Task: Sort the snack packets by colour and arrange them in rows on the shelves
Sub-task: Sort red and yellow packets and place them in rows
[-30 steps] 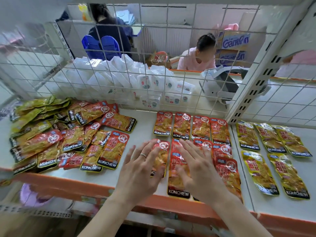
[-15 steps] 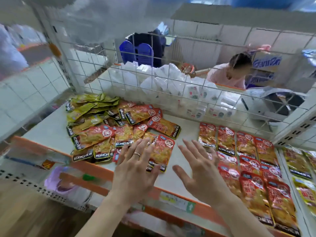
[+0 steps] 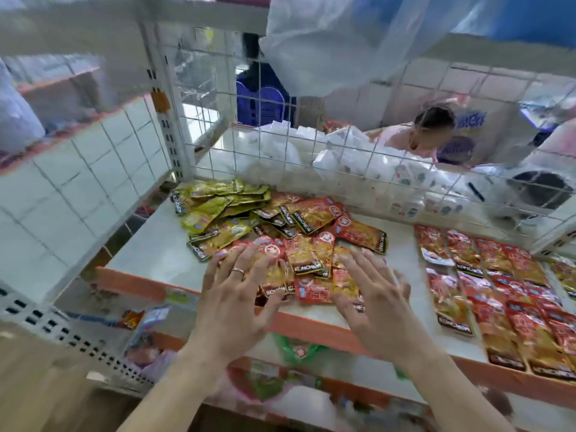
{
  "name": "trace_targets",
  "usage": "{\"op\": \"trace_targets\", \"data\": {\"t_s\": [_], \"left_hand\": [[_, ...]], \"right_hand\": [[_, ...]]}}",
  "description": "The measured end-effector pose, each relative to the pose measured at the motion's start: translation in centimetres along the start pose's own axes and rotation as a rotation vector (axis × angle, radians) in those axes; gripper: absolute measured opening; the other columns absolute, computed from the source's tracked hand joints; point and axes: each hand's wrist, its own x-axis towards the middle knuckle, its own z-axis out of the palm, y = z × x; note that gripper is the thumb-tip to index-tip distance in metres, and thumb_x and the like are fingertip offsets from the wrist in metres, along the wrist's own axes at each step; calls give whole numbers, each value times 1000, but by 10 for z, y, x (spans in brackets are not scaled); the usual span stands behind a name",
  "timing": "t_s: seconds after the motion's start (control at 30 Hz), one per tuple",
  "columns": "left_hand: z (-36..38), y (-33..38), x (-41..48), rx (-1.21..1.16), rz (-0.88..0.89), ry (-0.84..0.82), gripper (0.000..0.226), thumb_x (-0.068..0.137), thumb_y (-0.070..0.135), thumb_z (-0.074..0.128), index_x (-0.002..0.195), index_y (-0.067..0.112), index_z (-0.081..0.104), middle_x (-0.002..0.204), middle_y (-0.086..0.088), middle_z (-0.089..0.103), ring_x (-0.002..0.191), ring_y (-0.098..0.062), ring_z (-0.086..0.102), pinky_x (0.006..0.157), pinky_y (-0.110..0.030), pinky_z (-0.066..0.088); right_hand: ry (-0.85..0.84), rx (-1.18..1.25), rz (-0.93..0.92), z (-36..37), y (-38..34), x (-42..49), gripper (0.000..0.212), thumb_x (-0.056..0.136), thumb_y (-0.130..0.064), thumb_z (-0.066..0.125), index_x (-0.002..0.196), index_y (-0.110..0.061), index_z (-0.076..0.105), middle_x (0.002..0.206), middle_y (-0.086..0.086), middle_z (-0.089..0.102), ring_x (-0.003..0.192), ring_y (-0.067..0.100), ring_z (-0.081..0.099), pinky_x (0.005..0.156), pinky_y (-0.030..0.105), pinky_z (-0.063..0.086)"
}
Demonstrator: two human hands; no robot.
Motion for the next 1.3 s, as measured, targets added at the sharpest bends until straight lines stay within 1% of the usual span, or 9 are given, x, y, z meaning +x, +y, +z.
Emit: {"op": "trace_targets", "data": {"t_s": [0.17,0.33,0.53,0.6,0.77,1.0,1.13,1.23,1.3], "left_hand": [[-14,-25,-7,6,43,-4,62,92,62,34,142,30,51,155,6,40,146,-18,32,122,-45,16],[-17,-31,-9,-3,68,-6,63,92,64,32,143,30,48,158,7,36,148,-15,27,122,-47,17],[-15,-31,-3,-22,66,11,62,91,62,36,141,28,51,156,6,39,145,-17,32,119,-47,23],[-15,-32,2,-29,71,12,61,91,61,38,140,28,52,155,7,40,144,-16,33,118,-46,24],[-17,-29,13,11,26,-22,63,90,63,35,144,32,45,156,9,37,146,-14,29,120,-43,20],[-18,-21,30,33,-44,-3,67,90,66,29,148,35,41,159,11,31,147,-12,21,120,-37,13],[-17,-22,33,27,-64,-1,66,90,66,31,147,34,41,158,9,34,147,-15,26,119,-43,20],[-16,-26,35,15,-73,-12,65,90,66,31,145,34,43,158,8,36,145,-16,28,119,-46,23],[-15,-32,39,9,-72,-28,65,90,66,31,145,34,43,158,8,35,145,-17,29,119,-47,25]], "right_hand": [[37,24,55,8,-28,-11,71,86,-61,38,151,-33,34,162,-12,21,150,9,10,119,48,4],[50,31,76,11,-36,-18,70,86,-63,38,151,-35,33,161,-16,19,147,4,6,119,50,5],[23,46,56,5,-37,-9,69,88,-61,39,152,-35,31,162,-14,17,151,8,6,119,50,1],[16,42,43,3,-34,-2,68,89,-61,40,152,-35,30,163,-14,16,151,10,6,119,51,3],[8,48,-2,1,-25,15,73,86,-67,30,152,-35,30,162,-15,17,151,7,7,121,50,4],[-11,74,-72,-2,-13,39,70,87,-60,37,152,-34,30,162,-16,18,151,6,8,119,46,3],[-16,84,-99,1,-13,48,68,89,-59,40,151,-31,34,161,-14,24,150,8,13,119,49,7],[-30,94,-96,3,-18,54,67,91,-61,37,151,-33,33,160,-16,24,149,5,14,119,45,7],[-37,89,-93,5,-21,59,62,96,-58,43,152,-33,31,160,-16,24,148,4,14,119,42,6]]}}
